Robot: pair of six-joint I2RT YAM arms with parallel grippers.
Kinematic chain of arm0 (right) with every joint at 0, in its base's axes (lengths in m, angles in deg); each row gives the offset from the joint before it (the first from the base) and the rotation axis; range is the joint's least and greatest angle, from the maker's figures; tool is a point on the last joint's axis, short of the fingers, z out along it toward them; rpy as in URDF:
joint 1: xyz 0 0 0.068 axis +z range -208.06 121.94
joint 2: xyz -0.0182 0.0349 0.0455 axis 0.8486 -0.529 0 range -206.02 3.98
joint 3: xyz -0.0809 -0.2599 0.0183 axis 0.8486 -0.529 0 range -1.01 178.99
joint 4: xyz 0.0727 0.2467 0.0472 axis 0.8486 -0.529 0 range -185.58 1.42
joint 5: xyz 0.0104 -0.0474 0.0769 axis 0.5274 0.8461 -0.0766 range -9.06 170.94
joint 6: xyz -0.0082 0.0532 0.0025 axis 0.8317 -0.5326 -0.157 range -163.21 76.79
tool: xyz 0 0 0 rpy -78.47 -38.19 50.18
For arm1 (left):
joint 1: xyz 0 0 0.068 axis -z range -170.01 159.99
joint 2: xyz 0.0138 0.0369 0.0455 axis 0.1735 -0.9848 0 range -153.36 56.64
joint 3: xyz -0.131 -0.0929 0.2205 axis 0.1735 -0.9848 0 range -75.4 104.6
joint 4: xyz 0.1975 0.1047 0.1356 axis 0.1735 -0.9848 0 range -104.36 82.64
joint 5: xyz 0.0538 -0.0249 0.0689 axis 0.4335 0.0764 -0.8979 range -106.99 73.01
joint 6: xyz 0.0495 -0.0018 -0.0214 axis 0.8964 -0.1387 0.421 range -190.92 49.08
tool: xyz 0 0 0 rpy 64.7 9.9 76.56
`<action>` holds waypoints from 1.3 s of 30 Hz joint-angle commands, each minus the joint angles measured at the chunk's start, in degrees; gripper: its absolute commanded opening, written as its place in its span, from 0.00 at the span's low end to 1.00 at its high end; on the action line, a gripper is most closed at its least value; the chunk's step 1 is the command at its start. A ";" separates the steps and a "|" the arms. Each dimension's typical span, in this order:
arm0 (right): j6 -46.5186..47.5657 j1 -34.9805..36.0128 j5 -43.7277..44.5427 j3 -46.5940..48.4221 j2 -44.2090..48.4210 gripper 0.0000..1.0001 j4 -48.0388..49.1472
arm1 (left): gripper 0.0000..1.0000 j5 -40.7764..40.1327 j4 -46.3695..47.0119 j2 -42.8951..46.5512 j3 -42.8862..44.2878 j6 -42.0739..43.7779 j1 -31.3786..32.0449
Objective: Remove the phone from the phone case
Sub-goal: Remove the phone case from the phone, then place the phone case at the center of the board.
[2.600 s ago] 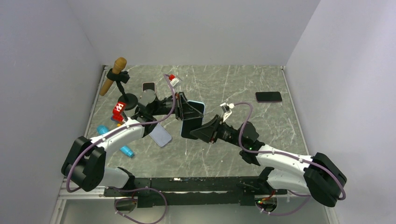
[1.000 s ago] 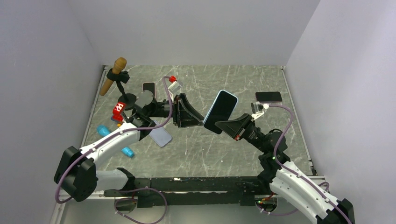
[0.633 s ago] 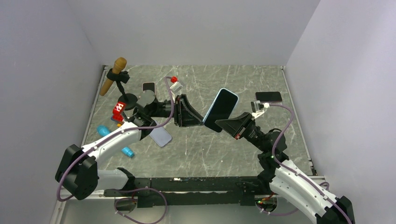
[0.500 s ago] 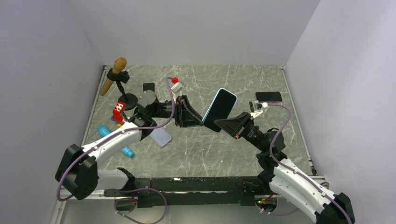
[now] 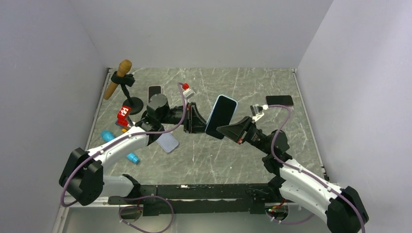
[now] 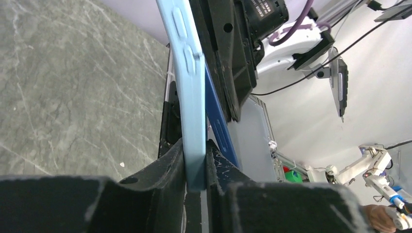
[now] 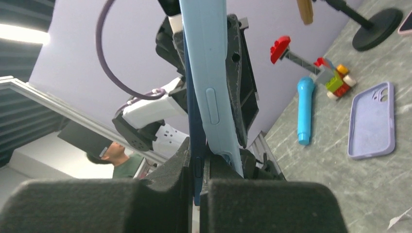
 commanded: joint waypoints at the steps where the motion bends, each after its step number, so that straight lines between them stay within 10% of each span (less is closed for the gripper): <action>1: 0.92 2.75 -4.46 1.81 -4.36 0.00 6.42 | 0.21 -2.10 -2.50 -0.09 2.70 4.19 -0.16; 5: 1.85 5.94 -3.78 1.02 -9.19 0.00 7.29 | 0.00 -6.97 -7.71 1.03 2.43 5.95 -2.84; 19: -5.11 17.83 4.46 -12.19 -31.29 0.00 39.12 | 0.00 -35.34 -24.89 8.44 -1.02 8.24 -10.74; 30: 9.79 17.44 20.14 -5.74 1.67 0.00 -23.11 | 0.00 -64.29 -44.75 9.01 -0.43 -8.23 -10.83; 39: 11.41 17.35 25.04 -3.53 19.88 0.00 -39.66 | 0.00 -63.18 -31.79 1.24 -8.04 -24.61 -10.19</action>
